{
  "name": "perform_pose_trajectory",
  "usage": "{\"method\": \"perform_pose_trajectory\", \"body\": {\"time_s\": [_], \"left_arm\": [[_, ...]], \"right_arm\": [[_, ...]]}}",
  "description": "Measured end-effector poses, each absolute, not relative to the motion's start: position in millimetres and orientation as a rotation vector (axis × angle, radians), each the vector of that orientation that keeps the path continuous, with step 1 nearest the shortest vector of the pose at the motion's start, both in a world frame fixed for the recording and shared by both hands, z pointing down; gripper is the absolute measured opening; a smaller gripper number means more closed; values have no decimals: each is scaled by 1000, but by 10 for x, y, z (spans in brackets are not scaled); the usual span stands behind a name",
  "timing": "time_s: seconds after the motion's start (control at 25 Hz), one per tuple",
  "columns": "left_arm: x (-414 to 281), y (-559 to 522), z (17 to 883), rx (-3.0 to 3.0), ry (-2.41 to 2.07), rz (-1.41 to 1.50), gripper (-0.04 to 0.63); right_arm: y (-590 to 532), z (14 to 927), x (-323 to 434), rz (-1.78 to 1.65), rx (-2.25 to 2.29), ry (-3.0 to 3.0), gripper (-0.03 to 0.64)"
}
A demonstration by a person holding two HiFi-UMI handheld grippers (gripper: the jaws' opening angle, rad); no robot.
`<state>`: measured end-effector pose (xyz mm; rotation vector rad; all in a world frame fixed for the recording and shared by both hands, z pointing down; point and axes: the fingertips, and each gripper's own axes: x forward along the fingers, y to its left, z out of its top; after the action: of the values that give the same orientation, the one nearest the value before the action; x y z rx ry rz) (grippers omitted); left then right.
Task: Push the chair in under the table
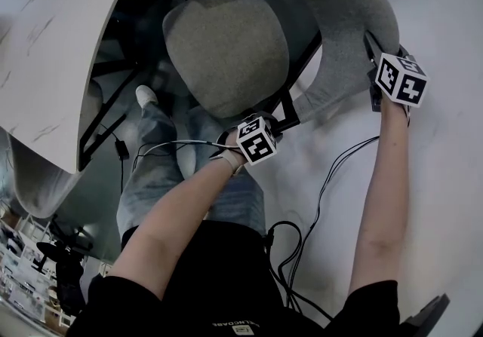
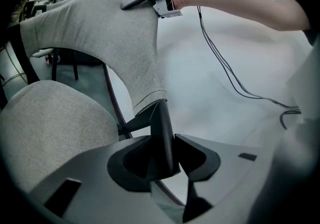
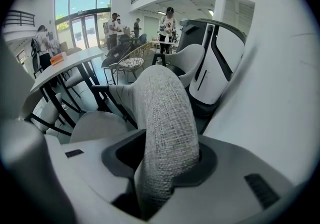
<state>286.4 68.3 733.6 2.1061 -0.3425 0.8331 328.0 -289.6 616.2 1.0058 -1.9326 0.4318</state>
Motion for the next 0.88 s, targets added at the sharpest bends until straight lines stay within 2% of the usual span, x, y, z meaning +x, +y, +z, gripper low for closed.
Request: {"method": "perform_pose_trajectory", "body": {"time_s": [0.88], "left_arm": [[1998, 1236, 7279, 2170, -200, 913, 144]], "right_arm": [[-2161, 6148, 3218, 582, 1224, -1829, 156]]}}
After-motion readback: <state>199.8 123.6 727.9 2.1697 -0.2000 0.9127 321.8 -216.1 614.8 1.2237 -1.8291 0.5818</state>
